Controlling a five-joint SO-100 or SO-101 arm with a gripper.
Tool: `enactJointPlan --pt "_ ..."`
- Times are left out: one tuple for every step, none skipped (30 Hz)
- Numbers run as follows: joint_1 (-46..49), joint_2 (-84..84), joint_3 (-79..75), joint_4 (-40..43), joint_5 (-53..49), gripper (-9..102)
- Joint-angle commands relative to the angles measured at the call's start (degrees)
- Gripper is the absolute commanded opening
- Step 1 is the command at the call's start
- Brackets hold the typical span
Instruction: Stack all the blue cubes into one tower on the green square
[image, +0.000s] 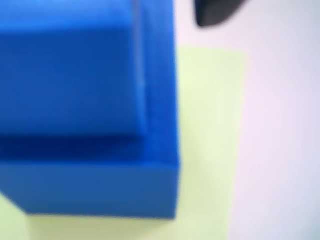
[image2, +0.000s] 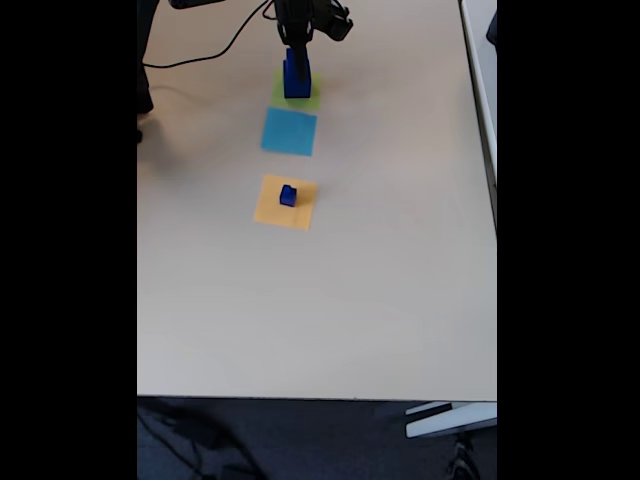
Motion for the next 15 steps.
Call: enactJointPlan --pt "1.3 7.0 -7.0 -0.8 -5.4 47" --pt "1.7 7.6 -8.0 -1.0 -6.6 48" --pt "2.0 7.9 -9.5 -1.1 -8.4 49" --pt "2.3 7.9 -11.5 -1.1 -10.5 49" --pt "2.7 7.9 -13.1 -1.4 -12.4 50" --pt "3.2 8.3 -13.9 -2.1 -13.8 50" --pt "3.9 9.1 -14.0 -3.7 -15.7 50" --pt "4.7 9.6 -14.0 -5.4 -18.1 50" --pt "5.4 10.2 -14.0 -6.9 -20.2 50" --pt "6.2 10.8 -13.7 -8.5 -22.4 50" --pt "7.2 11.7 -12.7 -10.5 -24.6 50" --pt "8.3 12.1 -12.6 -11.3 -26.2 50" --pt "9.5 12.5 -12.3 -12.0 -27.4 50" --pt "10.8 13.0 -11.6 -12.7 -28.5 50" --pt "12.1 13.5 -11.0 -12.7 -28.7 49"
